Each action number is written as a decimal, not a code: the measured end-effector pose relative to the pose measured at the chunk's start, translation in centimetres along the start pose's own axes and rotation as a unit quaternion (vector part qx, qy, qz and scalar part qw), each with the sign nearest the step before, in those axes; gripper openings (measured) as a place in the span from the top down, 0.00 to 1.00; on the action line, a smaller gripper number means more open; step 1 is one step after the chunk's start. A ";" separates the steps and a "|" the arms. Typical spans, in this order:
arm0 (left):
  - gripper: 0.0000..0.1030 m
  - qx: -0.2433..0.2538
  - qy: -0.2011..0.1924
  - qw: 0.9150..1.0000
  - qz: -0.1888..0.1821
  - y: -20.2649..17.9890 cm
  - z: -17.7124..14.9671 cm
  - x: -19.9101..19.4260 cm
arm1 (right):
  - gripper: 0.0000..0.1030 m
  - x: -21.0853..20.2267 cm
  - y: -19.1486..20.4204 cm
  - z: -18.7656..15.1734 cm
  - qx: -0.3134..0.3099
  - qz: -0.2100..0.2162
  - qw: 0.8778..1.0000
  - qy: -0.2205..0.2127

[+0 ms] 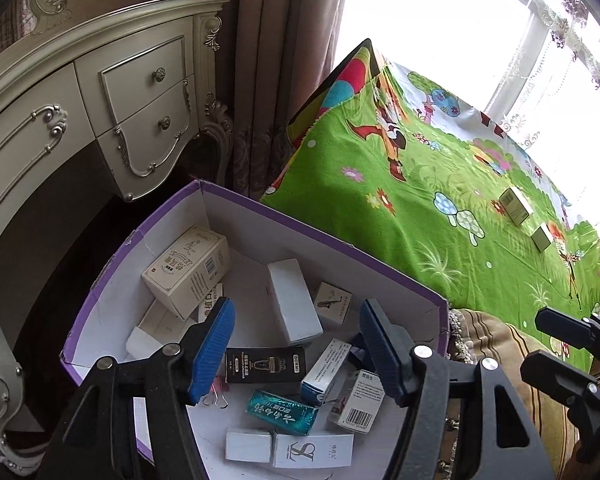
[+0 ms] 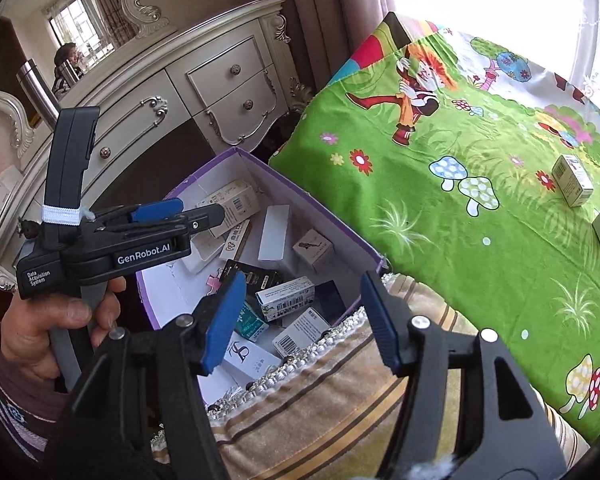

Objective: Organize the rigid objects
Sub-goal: 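Carry both boxes to the purple box and open both grippers, then move both grippers back to the last two boxes on the table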

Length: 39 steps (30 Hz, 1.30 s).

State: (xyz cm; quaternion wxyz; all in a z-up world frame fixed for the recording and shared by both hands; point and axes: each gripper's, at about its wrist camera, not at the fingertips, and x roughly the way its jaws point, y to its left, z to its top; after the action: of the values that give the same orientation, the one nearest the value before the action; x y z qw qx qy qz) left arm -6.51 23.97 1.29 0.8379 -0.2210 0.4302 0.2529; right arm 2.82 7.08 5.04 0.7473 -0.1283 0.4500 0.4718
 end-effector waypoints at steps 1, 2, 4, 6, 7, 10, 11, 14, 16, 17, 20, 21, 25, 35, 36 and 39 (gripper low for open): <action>0.36 0.004 0.001 1.000 -0.002 -0.4 0.0 0.1 | 0.32 -0.2 -0.6 0.1 0.011 -0.002 1.000 -0.003; 0.36 0.008 0.002 1.000 -0.004 -0.9 0.1 0.2 | 0.30 -0.3 -1.3 0.2 0.020 -0.004 1.000 -0.005; 0.36 0.015 0.005 1.000 -0.008 -1.8 0.2 0.4 | 0.30 -0.6 -2.5 0.5 0.035 -0.008 0.999 -0.009; 0.36 0.023 0.008 1.000 -0.011 -2.8 0.2 0.6 | 0.30 -1.0 -3.7 0.7 0.049 -0.013 0.999 -0.014; 0.36 0.027 0.010 0.999 -0.014 -3.3 0.3 0.7 | 0.29 -1.2 -4.3 0.7 0.056 -0.016 0.998 -0.017; 0.36 0.040 0.014 0.999 -0.021 -4.8 0.4 1.0 | 0.28 -1.5 -5.9 0.8 0.073 -0.025 0.997 -0.023; 0.36 0.044 0.016 0.999 -0.023 -5.3 0.4 1.1 | 0.27 -1.6 -6.4 0.8 0.078 -0.028 0.996 -0.024; 0.36 0.056 0.020 0.998 -0.031 -6.7 0.6 1.4 | 0.27 -1.7 -7.7 0.7 0.087 -0.041 0.995 -0.027; 0.36 0.064 0.022 0.997 -0.035 -7.7 0.7 1.6 | 0.27 -1.9 -8.5 0.7 0.087 -0.052 0.994 -0.030; 0.36 0.069 0.023 0.997 -0.038 -8.2 0.7 1.7 | 0.27 -2.0 -8.9 0.7 0.087 -0.060 0.994 -0.031; 0.36 0.080 0.028 0.995 -0.044 -9.8 0.9 2.1 | 0.27 -2.5 -10.2 0.7 0.091 -0.081 0.992 -0.039; 0.36 0.084 0.029 0.995 -0.046 -10.4 1.0 2.2 | 0.27 -2.7 -10.8 0.7 0.096 -0.086 0.991 -0.042; 0.36 0.104 0.034 0.992 -0.057 -12.8 1.5 2.8 | 0.27 -3.5 -13.0 0.7 0.108 -0.101 0.988 -0.050; 0.36 0.144 0.045 0.985 -0.082 -19.3 2.7 4.6 | 0.25 -6.3 -20.0 0.5 0.160 -0.138 0.974 -0.078; 0.36 0.147 0.046 0.984 -0.085 -19.9 2.8 4.8 | 0.25 -6.4 -20.7 0.5 0.162 -0.143 0.973 -0.079; 0.36 0.160 0.052 0.982 -0.091 -21.9 3.0 5.4 | 0.25 -6.8 -22.5 0.4 0.171 -0.153 0.970 -0.081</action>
State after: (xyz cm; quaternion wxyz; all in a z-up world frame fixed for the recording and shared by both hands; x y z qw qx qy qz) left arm 11.50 10.05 1.74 0.8582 -0.1353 0.4866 0.0919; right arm 20.52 -8.46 5.44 0.8555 -0.0272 0.4365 0.2773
